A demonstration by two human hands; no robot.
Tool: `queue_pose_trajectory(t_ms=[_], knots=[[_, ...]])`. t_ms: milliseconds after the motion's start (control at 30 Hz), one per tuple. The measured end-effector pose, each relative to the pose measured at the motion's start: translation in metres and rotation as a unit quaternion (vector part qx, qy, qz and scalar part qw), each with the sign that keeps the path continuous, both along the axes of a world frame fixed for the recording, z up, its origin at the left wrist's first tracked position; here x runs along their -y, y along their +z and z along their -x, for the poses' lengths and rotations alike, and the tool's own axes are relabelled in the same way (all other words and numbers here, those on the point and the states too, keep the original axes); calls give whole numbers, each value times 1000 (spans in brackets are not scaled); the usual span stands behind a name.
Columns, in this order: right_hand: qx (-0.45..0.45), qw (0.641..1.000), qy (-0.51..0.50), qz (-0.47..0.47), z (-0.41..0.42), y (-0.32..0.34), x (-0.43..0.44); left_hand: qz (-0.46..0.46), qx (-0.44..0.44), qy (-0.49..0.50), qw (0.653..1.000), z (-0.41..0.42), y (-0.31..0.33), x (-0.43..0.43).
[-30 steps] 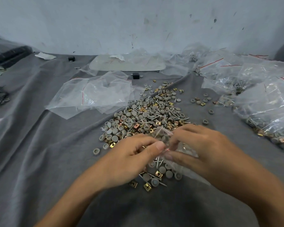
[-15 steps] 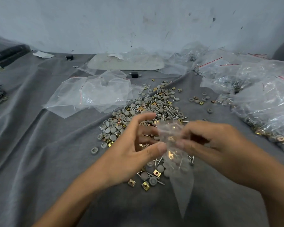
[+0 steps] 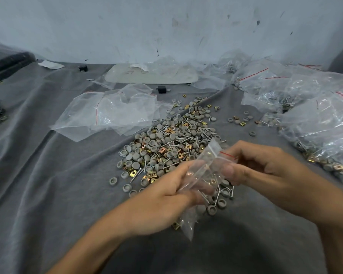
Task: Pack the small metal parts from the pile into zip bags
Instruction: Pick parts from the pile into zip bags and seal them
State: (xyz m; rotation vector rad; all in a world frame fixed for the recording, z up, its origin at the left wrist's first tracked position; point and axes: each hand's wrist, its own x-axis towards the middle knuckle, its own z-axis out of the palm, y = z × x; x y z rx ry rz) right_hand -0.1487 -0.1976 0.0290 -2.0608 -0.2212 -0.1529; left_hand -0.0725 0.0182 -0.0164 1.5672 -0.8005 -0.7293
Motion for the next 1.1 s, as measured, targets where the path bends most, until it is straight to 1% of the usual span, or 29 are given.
queue_pose_trajectory(t_ms=[133, 200, 267, 300, 333, 367, 433, 467, 500, 533, 567, 600, 633, 667, 733, 800, 867, 1000, 1100], knots=[[30, 996, -47, -66, -4, -3, -8, 22, 3, -35, 999, 10, -4, 7], [59, 991, -62, -98, -8, -3, -15, 35, -8, -58, 998, 18, -4, 12], [88, 985, -71, -129, -10, -2, -19, 19, -22, -87, 996, 18, -3, 10], [91, 982, -73, -149, -10, 0, -18, 0, -5, -105, 994, 15, 0, 7], [86, 978, -76, -172, -10, 1, -14, -31, 37, -109, 993, 9, 2, 0], [78, 975, -80, -191, -9, 2, -10, -70, 96, -85, 989, 0, 3, -8], [71, 970, -104, -208, -7, 4, 2, -141, 215, 45, 965, -23, 5, -26], [72, 968, -120, -207, -7, 4, 7, -163, 264, 116, 944, -36, 6, -36], [73, 968, -135, -199, -7, 3, 11, -196, 308, 172, 915, -49, 5, -44], [74, 969, -148, -185, -7, 2, 14, -245, 341, 206, 884, -61, 3, -51], [75, 971, -159, -164, -8, 1, 17, -299, 358, 217, 858, -71, 0, -56], [76, 973, -167, -140, -8, 0, 20, -345, 361, 209, 841, -79, -4, -60], [77, 976, -171, -109, -8, -1, 23, -374, 353, 198, 835, -85, -7, -63], [79, 979, -172, -75, -8, -2, 25, -384, 344, 188, 836, -89, -10, -65], [84, 981, -175, 14, -8, -4, 29, -374, 332, 172, 849, -94, -12, -66], [93, 972, -182, 117, -11, -7, 30, -361, 331, 159, 858, -98, -12, -65], [96, 961, -187, 181, -14, -11, 25, -359, 342, 149, 856, -99, -12, -62], [86, 963, -177, 184, -14, -21, 11, -364, 394, 144, 832, -102, -13, -60], [82, 969, -167, 160, -14, -27, 5, -346, 392, 156, 838, -103, -14, -63]])
